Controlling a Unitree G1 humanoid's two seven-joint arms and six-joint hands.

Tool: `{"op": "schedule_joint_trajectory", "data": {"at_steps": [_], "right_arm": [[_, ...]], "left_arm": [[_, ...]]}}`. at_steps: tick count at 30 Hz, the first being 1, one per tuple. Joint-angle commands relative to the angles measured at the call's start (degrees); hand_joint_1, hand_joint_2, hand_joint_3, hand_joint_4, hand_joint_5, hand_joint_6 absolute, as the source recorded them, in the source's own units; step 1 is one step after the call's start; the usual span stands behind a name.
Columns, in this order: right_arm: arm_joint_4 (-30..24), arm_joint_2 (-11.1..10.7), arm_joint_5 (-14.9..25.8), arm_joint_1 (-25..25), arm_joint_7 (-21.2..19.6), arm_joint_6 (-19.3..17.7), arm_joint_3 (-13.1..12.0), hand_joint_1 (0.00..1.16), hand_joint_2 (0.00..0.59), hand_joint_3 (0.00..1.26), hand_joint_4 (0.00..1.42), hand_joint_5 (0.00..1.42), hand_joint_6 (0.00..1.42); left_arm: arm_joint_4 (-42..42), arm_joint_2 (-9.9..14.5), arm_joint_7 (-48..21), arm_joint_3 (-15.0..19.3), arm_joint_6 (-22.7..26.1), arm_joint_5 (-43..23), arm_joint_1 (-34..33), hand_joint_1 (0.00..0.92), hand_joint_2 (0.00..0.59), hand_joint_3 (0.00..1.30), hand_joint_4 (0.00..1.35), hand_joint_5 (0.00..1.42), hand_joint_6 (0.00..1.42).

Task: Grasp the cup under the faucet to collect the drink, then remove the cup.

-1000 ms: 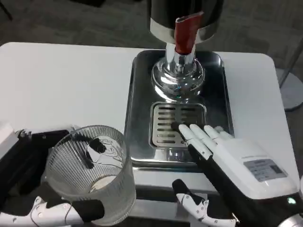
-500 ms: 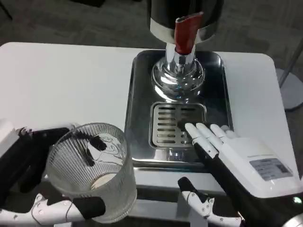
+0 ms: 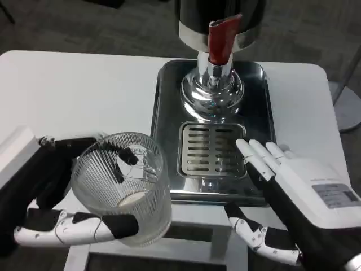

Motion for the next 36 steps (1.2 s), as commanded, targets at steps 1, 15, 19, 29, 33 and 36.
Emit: {"op": "schedule_joint_trajectory", "data": {"at_steps": [1, 15, 19, 29, 33, 36], "right_arm": [[0.19, 0.35, 0.11, -0.35, 0.59, 0.5, -0.9, 0.4, 0.494, 0.0, 0.0, 0.0, 0.01], [-0.43, 0.26, 0.72, -0.41, 1.15, 1.56, -3.57, 0.39, 0.494, 0.0, 0.0, 0.0, 0.02], [-1.23, 0.05, 1.41, 0.36, 1.43, 1.63, -4.74, 0.39, 0.494, 0.0, 0.0, 0.0, 0.02], [-2.07, -0.94, 3.88, 1.19, 1.4, 1.36, -7.29, 0.39, 0.494, 0.0, 0.0, 0.0, 0.02], [-2.1, -1.35, 4.65, 1.25, 1.1, 1.4, -7.77, 0.39, 0.49, 0.0, 0.0, 0.0, 0.03], [-2.19, -1.6, 5.12, 1.37, 0.94, 1.34, -8.26, 0.38, 0.488, 0.0, 0.0, 0.0, 0.03]], "left_arm": [[1.46, -0.78, 2.57, -0.94, 0.65, 1.74, -2.14, 0.354, 0.158, 0.99, 1.25, 1.42, 1.42], [14.91, -0.33, 8.93, -7.74, 0.22, 12.24, -16.66, 0.354, 0.158, 0.99, 1.25, 1.42, 1.42], [20.79, -0.77, 11.43, -11.4, 0.05, 15.53, -22.7, 0.349, 0.161, 0.99, 1.25, 1.42, 1.42], [30.68, -1.79, 15.71, -18.4, 0.58, 20.52, -31.3, 0.343, 0.163, 0.99, 1.25, 1.42, 1.42], [32.32, -2.13, 16.05, -20.39, 1.06, 21.36, -33.08, 0.343, 0.163, 0.99, 1.25, 1.42, 1.42], [33.17, -2.48, 16.3, -21.57, 1.38, 21.9, -34.08, 0.342, 0.163, 0.99, 1.25, 1.42, 1.42]]}}
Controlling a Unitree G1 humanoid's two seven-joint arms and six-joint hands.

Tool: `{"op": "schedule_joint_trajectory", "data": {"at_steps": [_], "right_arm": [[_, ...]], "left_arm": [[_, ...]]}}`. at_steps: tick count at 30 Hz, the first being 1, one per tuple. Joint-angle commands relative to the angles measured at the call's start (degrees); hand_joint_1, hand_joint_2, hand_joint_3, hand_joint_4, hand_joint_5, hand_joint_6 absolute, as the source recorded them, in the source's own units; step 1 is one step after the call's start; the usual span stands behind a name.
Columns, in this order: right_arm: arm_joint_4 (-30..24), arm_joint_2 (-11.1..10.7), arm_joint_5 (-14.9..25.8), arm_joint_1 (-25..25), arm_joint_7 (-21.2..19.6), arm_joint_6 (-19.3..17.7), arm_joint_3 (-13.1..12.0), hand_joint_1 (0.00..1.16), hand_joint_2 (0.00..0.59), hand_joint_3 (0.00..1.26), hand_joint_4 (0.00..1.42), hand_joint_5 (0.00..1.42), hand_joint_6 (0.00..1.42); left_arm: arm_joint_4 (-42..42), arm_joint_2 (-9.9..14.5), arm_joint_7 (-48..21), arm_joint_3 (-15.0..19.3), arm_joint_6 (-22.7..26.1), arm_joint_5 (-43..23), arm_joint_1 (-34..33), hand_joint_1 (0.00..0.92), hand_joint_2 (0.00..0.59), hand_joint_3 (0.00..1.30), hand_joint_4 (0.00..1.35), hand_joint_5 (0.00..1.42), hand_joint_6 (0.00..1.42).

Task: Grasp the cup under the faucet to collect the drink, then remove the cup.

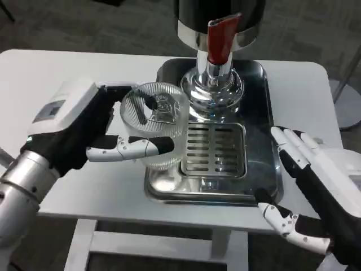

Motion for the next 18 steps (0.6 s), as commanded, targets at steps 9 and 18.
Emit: {"op": "schedule_joint_trajectory", "data": {"at_steps": [9, 18], "right_arm": [[-1.7, -1.14, 2.63, 2.25, -0.04, -0.35, -2.71, 0.38, 0.486, 0.0, 0.0, 0.0, 0.03], [-2.19, -1.92, 4.11, 3.1, 0.14, -0.3, -3.87, 0.38, 0.485, 0.0, 0.0, 0.0, 0.03]], "left_arm": [[3.96, -1.65, 1.54, -5.78, 1.98, 1.99, -4.62, 0.342, 0.164, 0.99, 1.25, 1.42, 1.42], [6.19, -2.93, 2.64, -7.62, 2.73, 3.53, -6.31, 0.342, 0.164, 0.99, 1.23, 1.42, 1.42]]}}
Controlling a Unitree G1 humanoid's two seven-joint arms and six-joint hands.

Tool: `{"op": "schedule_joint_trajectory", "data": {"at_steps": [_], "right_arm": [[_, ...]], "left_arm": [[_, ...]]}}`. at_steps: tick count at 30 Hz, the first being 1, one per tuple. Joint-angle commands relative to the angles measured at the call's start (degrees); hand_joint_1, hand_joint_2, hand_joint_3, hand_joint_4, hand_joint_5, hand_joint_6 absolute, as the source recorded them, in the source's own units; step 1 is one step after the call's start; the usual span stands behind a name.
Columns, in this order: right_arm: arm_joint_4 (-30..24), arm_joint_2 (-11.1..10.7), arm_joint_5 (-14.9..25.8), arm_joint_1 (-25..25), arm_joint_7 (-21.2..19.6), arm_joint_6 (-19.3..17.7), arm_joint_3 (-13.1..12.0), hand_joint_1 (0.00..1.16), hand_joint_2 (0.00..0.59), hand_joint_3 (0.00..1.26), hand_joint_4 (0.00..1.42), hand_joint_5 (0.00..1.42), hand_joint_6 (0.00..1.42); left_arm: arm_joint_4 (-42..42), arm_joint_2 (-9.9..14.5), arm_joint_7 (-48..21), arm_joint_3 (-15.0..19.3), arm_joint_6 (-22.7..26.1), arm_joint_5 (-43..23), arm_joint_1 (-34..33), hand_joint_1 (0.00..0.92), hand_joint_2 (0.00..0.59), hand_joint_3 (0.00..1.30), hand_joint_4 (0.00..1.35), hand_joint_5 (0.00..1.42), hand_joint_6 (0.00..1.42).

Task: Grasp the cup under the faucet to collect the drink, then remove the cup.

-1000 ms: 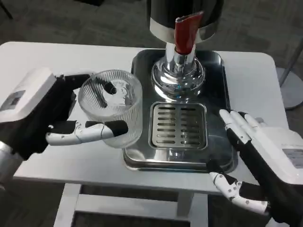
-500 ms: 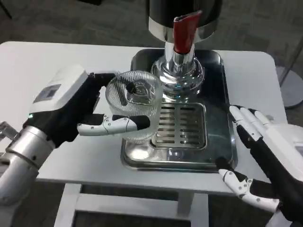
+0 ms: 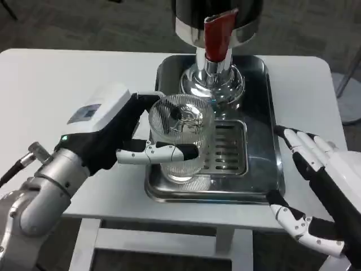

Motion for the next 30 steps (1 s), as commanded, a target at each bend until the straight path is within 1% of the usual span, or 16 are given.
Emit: {"op": "schedule_joint_trajectory", "data": {"at_steps": [1, 6, 8, 11, 13, 14, 22, 26, 30], "right_arm": [[-1.33, -0.6, 1.02, 1.12, 0.18, -0.27, -0.75, 0.38, 0.485, 0.0, 0.0, 0.0, 0.03], [-1.41, -1.06, 1.72, 1.47, 0.14, -0.17, -0.94, 0.38, 0.485, 0.0, 0.0, 0.0, 0.04], [-1.4, -1.18, 1.89, 1.59, 0.11, -0.15, -1.06, 0.37, 0.485, 0.01, 0.0, 0.0, 0.04], [-1.39, -1.23, 2.11, 1.63, 0.06, -0.15, -1.19, 0.37, 0.485, 0.01, 0.0, 0.0, 0.04], [-1.38, -1.25, 2.23, 1.59, 0.06, -0.14, -1.25, 0.37, 0.485, 0.01, 0.0, 0.0, 0.05], [-1.36, -1.27, 2.27, 1.55, 0.08, -0.12, -1.27, 0.37, 0.485, 0.01, 0.0, 0.0, 0.05], [-1.19, -1.16, 2.33, 1.27, 0.14, 0.04, -1.03, 0.37, 0.485, 0.02, 0.0, 0.0, 0.06], [-1.11, -1.21, 2.42, 1.2, 0.23, 0.16, -1.12, 0.37, 0.485, 0.02, 0.0, 0.0, 0.07], [-1.13, -1.44, 2.91, 1.23, 0.47, 0.32, -1.49, 0.37, 0.485, 0.03, 0.0, 0.0, 0.07]], "left_arm": [[1.64, -0.77, 1.97, -1.03, 0.32, 0.62, -1.44, 0.342, 0.165, 0.99, 1.23, 1.42, 1.42], [2.81, -1.11, 3.17, -2.47, 0.63, 1.69, -2.32, 0.34, 0.162, 0.98, 1.22, 1.42, 1.42], [2.93, -1.44, 3.9, -2.76, 0.75, 2.43, -2.63, 0.334, 0.155, 0.94, 1.13, 1.35, 1.42], [2.78, -1.48, 4.21, -3.35, 1.03, 3.34, -3.01, 0.305, 0.14, 0.84, 0.96, 1.22, 1.42], [2.63, -1.42, 4.18, -3.67, 1.41, 3.63, -3.13, 0.287, 0.139, 0.79, 0.87, 1.15, 1.42], [2.57, -1.35, 4.17, -3.81, 1.61, 3.7, -3.15, 0.277, 0.144, 0.77, 0.83, 1.1, 1.41], [2.8, -0.91, 3.31, -5.42, 3.29, 5.0, -4.11, 0.231, 0.151, 0.62, 0.6, 0.87, 1.31], [3.02, -0.98, 3.28, -5.94, 4.11, 5.76, -4.6, 0.213, 0.154, 0.53, 0.46, 0.72, 1.22], [3.2, -0.99, 3.28, -6.42, 4.9, 5.92, -5.04, 0.188, 0.143, 0.38, 0.28, 0.53, 0.96]]}}
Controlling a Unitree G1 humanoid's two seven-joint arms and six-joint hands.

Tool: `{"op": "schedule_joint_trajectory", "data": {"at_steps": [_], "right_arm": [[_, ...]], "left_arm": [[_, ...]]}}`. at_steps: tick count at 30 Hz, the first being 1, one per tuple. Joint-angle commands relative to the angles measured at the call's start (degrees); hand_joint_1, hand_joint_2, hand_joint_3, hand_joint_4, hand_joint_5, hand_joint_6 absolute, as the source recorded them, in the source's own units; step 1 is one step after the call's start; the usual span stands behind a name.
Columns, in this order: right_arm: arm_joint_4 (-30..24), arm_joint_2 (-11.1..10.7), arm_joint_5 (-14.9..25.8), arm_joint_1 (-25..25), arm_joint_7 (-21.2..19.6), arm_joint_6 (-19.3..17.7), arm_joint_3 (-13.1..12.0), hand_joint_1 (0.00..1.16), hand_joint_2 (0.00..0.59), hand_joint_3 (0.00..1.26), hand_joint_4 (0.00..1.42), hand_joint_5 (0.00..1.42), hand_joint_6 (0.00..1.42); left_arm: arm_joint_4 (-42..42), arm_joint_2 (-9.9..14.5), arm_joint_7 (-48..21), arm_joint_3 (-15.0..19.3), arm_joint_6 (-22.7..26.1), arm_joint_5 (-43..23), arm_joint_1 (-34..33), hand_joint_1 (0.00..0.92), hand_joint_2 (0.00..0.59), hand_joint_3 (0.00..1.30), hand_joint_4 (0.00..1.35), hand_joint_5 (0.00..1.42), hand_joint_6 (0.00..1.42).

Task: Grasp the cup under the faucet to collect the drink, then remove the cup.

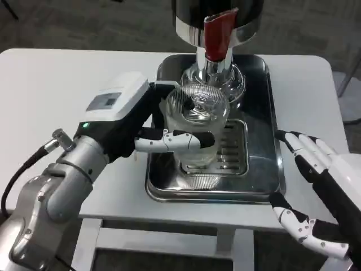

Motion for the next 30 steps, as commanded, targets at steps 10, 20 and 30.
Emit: {"op": "schedule_joint_trajectory", "data": {"at_steps": [10, 20, 30], "right_arm": [[-0.58, -0.89, 2.44, 0.1, 0.26, 0.57, -1.09, 0.37, 0.485, 0.06, 0.0, 0.0, 0.09], [-0.54, -1.07, 2.84, 0.28, 0.37, 0.8, -1.02, 0.37, 0.485, 0.07, 0.0, 0.0, 0.11], [-1.02, -1.05, 2.76, 0.8, 0.3, 1.24, -0.66, 0.37, 0.485, 0.08, 0.0, 0.0, 0.11]], "left_arm": [[-0.33, 0.44, 0.16, -1.23, 1.41, 1.64, 0.34, 0.137, 0.118, 0.13, 0.0, 0.19, 0.48], [-3.94, 0.42, -0.08, -0.19, 1.51, 0.78, 1.03, 0.126, 0.117, 0.0, 0.0, 0.14, 0.4], [-10.02, 1.22, -0.78, 1.72, 1.48, -1.36, 3.05, 0.131, 0.121, 0.0, 0.0, 0.14, 0.4]]}}
